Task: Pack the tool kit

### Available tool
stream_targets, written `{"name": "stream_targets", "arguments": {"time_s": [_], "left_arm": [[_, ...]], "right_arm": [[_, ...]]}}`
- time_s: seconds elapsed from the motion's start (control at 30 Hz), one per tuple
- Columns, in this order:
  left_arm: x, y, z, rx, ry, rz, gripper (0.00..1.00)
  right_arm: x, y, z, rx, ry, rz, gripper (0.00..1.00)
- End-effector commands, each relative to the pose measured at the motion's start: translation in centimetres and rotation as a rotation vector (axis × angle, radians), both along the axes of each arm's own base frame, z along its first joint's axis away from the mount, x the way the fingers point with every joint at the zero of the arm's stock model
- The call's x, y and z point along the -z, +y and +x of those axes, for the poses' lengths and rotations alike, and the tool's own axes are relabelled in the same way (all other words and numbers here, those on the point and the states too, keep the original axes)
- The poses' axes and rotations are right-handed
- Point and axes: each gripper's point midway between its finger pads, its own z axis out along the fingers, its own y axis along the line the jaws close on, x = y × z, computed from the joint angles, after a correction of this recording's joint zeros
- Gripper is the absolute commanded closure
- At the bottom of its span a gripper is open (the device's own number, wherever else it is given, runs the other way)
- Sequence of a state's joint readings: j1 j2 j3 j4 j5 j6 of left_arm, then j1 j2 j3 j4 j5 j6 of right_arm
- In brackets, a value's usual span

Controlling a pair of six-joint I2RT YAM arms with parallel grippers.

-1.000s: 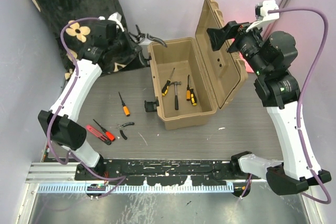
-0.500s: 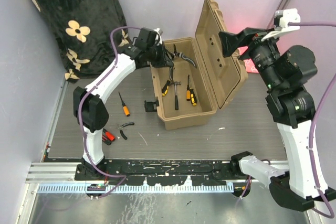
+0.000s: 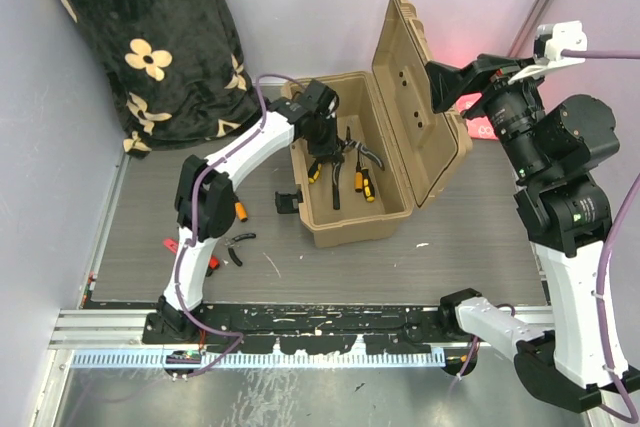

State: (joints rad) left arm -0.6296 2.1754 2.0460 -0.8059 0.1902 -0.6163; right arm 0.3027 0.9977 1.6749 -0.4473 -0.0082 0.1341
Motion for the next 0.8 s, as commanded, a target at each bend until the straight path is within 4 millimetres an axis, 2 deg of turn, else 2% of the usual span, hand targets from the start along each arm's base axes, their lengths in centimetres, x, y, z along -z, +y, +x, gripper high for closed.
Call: {"name": "stream_targets", "arguments": {"time_s": [0.0, 0.23, 0.3, 0.43, 0.53, 0.63, 0.73, 0.77], "left_arm": [[0.4, 0.7, 0.5, -0.043, -0.004, 0.054, 1.0], [3.9, 2.0, 0.2, -0.067, 0.034, 0.161, 1.0], [4.7, 2.1, -0.1, -0.06, 0.049, 0.176, 0.93], [5.0, 1.6, -0.7, -0.032, 0.055, 0.182, 0.7], [4.1, 1.2, -0.5, -0.027, 0.03, 0.17, 0.57], [2.6, 0.8, -0.1, -0.029, -0.004, 0.145, 0.54], [-0.7, 0.4, 0.7, -0.033, -0.076, 0.103, 0.54], [-2.8, 0.2, 1.2, -0.034, -0.123, 0.075, 0.54]], "right_arm": [[-1.9, -0.4, -0.5, 0.014, -0.054, 0.005, 0.0], [-1.7, -1.0, -1.0, 0.038, -0.054, 0.001, 0.0], [-1.7, -1.1, -1.1, 0.042, -0.056, -0.001, 0.0], [-1.7, -1.2, -1.0, 0.047, -0.055, -0.004, 0.0], [-1.5, -1.1, -0.8, 0.045, -0.048, -0.003, 0.0], [-1.2, -0.8, -0.4, 0.037, -0.028, -0.001, 0.0], [-0.5, -0.5, 0.7, 0.038, 0.04, -0.007, 0.0], [-0.2, -0.3, 1.2, 0.033, 0.068, -0.018, 0.0]]}}
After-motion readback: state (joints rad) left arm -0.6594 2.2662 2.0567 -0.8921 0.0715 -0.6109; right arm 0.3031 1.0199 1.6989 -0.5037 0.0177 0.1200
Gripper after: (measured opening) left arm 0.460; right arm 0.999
